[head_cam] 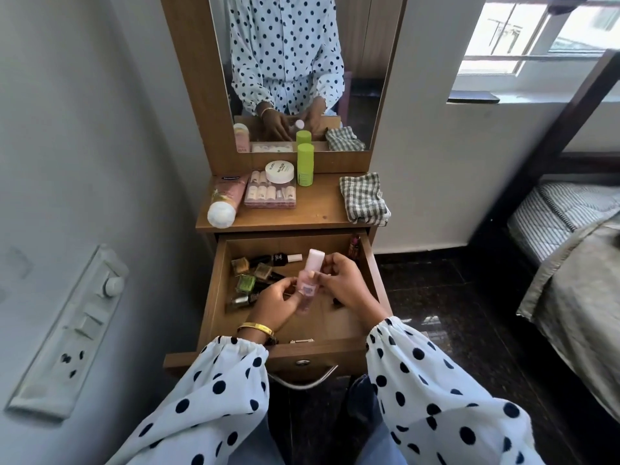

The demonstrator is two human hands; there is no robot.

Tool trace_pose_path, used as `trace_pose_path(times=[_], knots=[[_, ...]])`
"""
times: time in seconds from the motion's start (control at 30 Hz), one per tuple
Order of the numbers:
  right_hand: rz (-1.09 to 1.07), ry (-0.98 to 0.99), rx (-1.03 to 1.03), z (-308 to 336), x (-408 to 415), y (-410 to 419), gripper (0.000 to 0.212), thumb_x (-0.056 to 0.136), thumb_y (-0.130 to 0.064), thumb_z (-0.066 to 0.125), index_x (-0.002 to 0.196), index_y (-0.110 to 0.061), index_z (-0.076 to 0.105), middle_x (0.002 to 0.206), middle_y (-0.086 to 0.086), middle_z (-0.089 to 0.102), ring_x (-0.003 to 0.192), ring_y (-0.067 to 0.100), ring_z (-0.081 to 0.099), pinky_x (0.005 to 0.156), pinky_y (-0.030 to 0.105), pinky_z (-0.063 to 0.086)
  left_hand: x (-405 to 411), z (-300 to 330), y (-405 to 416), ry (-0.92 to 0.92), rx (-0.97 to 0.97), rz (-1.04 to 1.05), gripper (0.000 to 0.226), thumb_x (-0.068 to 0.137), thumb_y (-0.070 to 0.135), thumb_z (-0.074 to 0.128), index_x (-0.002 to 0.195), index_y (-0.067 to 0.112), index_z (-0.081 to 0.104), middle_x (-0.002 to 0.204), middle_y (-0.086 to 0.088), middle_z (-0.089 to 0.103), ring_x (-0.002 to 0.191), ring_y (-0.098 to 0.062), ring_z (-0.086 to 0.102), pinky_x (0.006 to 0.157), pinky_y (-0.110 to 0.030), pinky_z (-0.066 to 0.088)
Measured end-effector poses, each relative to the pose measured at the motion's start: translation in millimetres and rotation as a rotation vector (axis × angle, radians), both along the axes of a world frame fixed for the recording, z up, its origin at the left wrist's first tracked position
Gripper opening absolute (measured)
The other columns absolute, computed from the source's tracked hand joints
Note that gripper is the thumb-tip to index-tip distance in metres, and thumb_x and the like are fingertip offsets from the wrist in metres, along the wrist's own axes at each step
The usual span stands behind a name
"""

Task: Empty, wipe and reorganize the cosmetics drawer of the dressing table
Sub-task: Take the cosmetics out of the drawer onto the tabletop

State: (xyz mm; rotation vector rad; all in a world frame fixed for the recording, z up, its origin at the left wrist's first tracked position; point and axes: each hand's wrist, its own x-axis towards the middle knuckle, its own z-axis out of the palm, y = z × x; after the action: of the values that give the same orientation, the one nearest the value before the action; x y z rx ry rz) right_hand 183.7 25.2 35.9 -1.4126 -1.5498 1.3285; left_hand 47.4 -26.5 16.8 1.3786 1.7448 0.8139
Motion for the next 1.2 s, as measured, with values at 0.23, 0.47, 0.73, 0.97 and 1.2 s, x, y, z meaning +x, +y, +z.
trace_pose_path(times=[0.23, 0.47, 0.73, 0.97, 1.2], knots=[[-0.031, 0.191, -0.105, -9, -15, -5, 0.011, 0.086, -0.009, 0.063, 0.096, -0.006, 0.059, 0.085, 0.009, 0.063, 0.075, 0.018, 0.062, 0.066, 0.028, 0.056, -4, 2, -1, 0.002, 0.034, 0.04, 0.034, 0.089, 0.026, 0.057, 0.118, 0.007, 0.055, 0.107, -0.008, 0.064, 0.097, -0.022, 0.059, 0.083, -0.035, 0.049], [0.093, -0.489, 0.15, -20, -18, 27, 0.023, 0.089, -0.018, 0.059, 0.107, -0.005, 0.065, 0.099, 0.006, 0.065, 0.093, 0.018, 0.059, 0.077, 0.025, 0.044, -16, 0, 7, -0.146, -0.057, 0.301, 0.032, 0.091, 0.023, 0.053, 0.117, 0.004, 0.055, 0.115, -0.015, 0.062, 0.105, -0.029, 0.059, 0.082, -0.033, 0.048], [0.442, -0.892, 0.31, -21, -43, 67, 0.032, 0.089, -0.01, 0.05, 0.12, -0.005, 0.055, 0.122, 0.017, 0.056, 0.112, 0.031, 0.055, 0.094, 0.035, 0.044, -27, -6, 10, -0.233, -0.099, 0.404, 0.03, 0.092, 0.022, 0.052, 0.112, 0.0, 0.055, 0.114, -0.02, 0.061, 0.104, -0.031, 0.06, 0.083, -0.034, 0.048], [0.531, -1.048, 0.307, -36, -62, 70, 0.036, 0.092, -0.002, 0.041, 0.125, -0.002, 0.054, 0.129, 0.021, 0.047, 0.114, 0.037, 0.053, 0.096, 0.042, 0.046, -29, -7, 10, -0.285, -0.049, 0.492, 0.029, 0.092, 0.023, 0.053, 0.113, 0.003, 0.056, 0.106, -0.012, 0.061, 0.099, -0.027, 0.059, 0.079, -0.032, 0.048], [0.405, -0.964, 0.287, -41, -56, 65, 0.025, 0.09, -0.005, 0.045, 0.11, 0.002, 0.059, 0.116, 0.021, 0.058, 0.106, 0.036, 0.057, 0.084, 0.038, 0.047, -32, -9, 14, -0.322, -0.054, 0.514, 0.033, 0.092, 0.023, 0.053, 0.119, 0.004, 0.053, 0.115, -0.018, 0.062, 0.103, -0.029, 0.06, 0.083, -0.034, 0.049]])
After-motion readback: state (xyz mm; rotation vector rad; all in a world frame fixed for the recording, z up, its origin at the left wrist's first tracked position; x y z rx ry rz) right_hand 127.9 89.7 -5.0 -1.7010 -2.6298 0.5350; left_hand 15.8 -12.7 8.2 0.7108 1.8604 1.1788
